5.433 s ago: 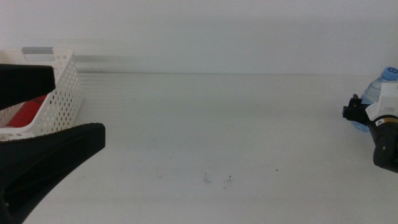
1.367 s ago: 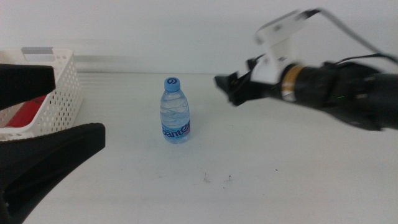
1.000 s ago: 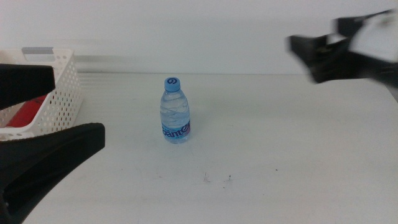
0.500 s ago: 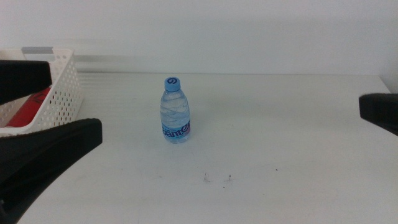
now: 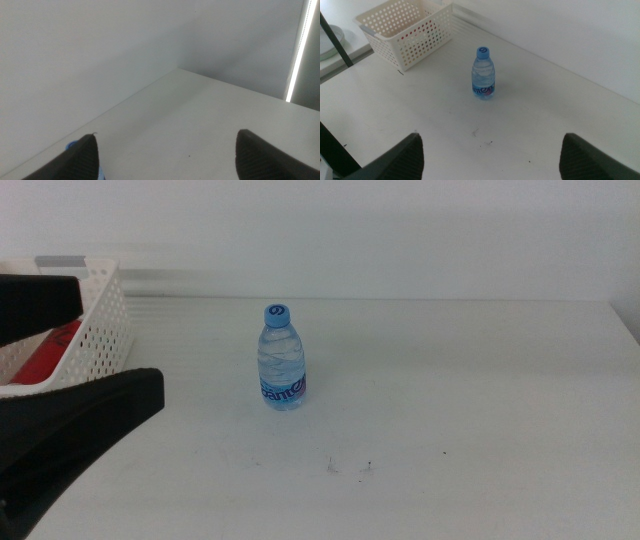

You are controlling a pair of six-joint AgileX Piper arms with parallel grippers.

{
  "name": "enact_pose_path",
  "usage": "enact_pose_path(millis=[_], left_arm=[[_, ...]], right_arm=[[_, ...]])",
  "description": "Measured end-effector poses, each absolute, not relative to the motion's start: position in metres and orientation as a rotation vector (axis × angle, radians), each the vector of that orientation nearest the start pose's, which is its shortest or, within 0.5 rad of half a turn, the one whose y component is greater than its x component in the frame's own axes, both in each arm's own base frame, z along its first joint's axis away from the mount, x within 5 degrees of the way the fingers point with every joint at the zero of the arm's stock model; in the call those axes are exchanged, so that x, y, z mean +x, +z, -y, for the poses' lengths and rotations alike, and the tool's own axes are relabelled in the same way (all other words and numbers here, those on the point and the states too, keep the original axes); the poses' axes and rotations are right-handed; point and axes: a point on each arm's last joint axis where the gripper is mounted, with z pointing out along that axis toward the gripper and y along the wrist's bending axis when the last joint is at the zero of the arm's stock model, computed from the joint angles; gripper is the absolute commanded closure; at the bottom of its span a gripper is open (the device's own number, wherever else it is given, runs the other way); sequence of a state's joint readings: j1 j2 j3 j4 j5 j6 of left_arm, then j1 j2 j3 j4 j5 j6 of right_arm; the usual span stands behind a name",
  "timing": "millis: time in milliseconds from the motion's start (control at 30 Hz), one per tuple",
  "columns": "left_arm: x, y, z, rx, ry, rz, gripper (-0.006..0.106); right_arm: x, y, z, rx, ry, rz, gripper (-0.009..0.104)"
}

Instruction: Use arms to grab the bottles and put them into the dustbin to the left of the table.

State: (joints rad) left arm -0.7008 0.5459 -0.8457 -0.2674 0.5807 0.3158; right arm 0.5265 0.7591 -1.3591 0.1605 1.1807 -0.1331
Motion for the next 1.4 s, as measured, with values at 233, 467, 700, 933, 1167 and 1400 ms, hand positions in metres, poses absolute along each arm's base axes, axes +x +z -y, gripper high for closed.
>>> enact_pose_path(millis=[233,467,700,933,1167,1400], left_arm=[[0.061,0.402,0.069,0.785,-0.57,-1.599,0.007],[0.061,0.402,0.069,0.785,-0.57,-1.599,0.007],[0.061,0.402,0.069,0.784,-0.571,-1.597,0.007],[0.083,0.408,0.076,0.702,-0.502,-1.588,0.007],[0.134,0.381,0.114,0.566,-0.55,-1.606,0.007],[0.145,0.315,0.11,0.393,-0.603,-1.58,0.007]], right_arm=[[0.062,0.479,-0.054,-0.734,0.439,-1.949,0.002],[0.059,0.48,-0.057,-0.81,0.462,-1.912,0.002],[0.059,0.48,-0.057,-0.81,0.462,-1.912,0.002],[0.059,0.48,-0.057,-0.807,0.465,-1.913,0.002],[0.058,0.48,-0.057,-0.807,0.469,-1.912,0.002],[0.058,0.48,-0.057,-0.807,0.469,-1.912,0.002]])
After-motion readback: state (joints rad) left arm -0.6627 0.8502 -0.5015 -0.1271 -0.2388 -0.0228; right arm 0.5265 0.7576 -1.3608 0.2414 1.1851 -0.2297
